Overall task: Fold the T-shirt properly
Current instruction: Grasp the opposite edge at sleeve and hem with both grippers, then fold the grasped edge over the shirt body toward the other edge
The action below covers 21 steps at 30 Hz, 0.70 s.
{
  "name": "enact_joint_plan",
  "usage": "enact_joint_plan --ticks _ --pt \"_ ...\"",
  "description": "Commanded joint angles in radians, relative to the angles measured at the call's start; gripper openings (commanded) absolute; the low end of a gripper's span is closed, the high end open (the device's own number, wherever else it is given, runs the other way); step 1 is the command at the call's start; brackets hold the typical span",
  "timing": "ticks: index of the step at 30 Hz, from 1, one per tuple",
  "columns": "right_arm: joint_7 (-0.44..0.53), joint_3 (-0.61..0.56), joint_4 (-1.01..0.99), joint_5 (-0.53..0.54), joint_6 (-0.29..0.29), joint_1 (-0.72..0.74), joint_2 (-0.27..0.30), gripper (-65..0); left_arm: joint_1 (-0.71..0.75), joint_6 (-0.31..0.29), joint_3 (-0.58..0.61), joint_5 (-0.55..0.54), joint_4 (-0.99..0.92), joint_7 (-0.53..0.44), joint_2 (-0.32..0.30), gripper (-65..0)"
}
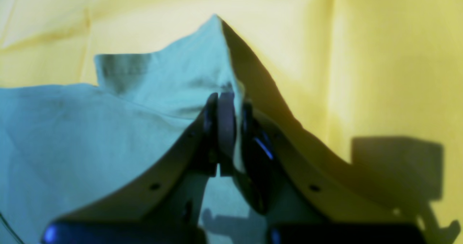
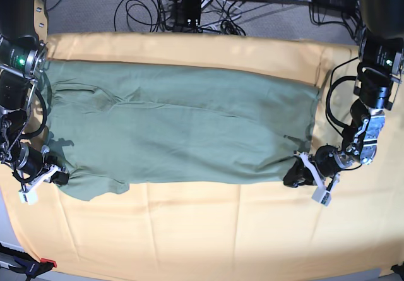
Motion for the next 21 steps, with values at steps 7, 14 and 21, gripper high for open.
enact_joint_plan --ticks 7,14,21 --pt "-0.037 -0.066 0.081 0.053 0.008 0.03 0.021 -65.0 -0.008 -0.007 -0.009 -0.017 0.132 0.01 -0.014 -65.0" --pt "-0.076 -0.1 0.15 0.056 0.008 0.03 0.021 -65.0 0.003 -0.007 -0.009 0.057 0.19 0.025 -0.017 -65.0" --pt "-0.141 -0.1 0.229 0.159 0.008 -0.039 0.049 -65.0 0.034 -0.007 -0.009 0.079 0.195 0.024 -0.016 -65.0"
